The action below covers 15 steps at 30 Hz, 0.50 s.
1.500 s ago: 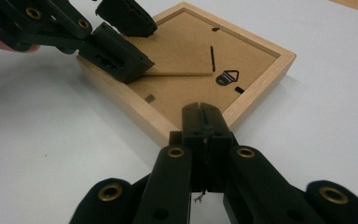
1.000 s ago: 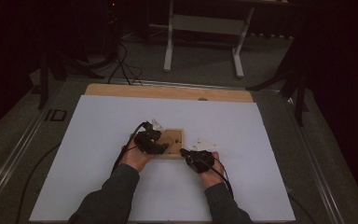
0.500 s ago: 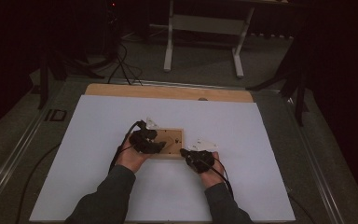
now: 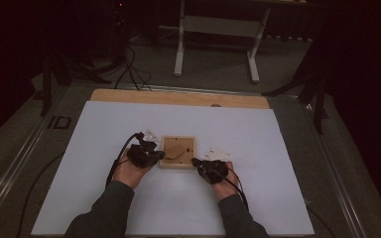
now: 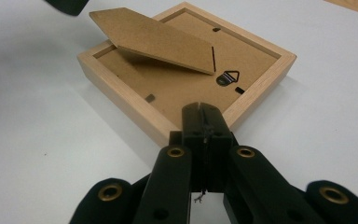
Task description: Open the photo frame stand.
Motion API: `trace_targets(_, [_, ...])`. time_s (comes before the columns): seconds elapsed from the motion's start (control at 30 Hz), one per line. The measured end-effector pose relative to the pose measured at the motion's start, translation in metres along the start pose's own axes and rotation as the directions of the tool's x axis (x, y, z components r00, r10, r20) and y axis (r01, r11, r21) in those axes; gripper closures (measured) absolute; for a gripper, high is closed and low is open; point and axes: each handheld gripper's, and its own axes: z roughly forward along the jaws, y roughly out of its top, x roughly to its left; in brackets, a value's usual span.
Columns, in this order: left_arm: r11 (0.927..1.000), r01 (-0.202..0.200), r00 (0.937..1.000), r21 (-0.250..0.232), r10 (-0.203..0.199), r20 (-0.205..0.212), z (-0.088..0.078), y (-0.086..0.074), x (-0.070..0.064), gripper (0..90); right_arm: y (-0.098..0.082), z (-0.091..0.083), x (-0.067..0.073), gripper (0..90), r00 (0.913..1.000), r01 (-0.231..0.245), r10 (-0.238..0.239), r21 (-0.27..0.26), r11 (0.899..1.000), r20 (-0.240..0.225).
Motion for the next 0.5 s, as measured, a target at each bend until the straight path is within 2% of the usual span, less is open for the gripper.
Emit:
trace_targets(0.37, [0.9974,-0.016,0.9996,0.07,0.017,-0.023,0.016,-0.006,-0.002,89.4,0.0,0.0,0.0,89.7,1.0,-0.001,0.001,-0.002,1.0,0.002])
trace_targets(0.5, [0.9984,0.003,0.9997,0.057,-0.002,-0.023,0.018,-0.004,-0.002,89.3,0.0,0.0,0.0,89.7,1.0,-0.002,0.002,-0.002,1.0,0.001])
